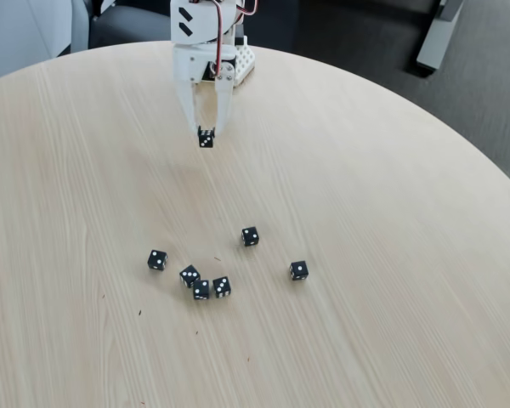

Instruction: Pick up the dice with number 6

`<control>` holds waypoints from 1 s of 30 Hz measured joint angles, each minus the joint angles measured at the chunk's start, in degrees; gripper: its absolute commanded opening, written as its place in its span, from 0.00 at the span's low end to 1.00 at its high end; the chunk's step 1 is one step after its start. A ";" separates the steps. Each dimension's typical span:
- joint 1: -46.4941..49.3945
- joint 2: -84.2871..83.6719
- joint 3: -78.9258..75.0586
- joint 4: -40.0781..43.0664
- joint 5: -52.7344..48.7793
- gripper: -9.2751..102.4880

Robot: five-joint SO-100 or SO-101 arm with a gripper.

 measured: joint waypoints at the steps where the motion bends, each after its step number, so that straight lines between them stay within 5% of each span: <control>1: 0.00 0.00 0.00 0.00 0.62 0.10; 30: 0.26 0.00 0.00 0.00 1.58 0.10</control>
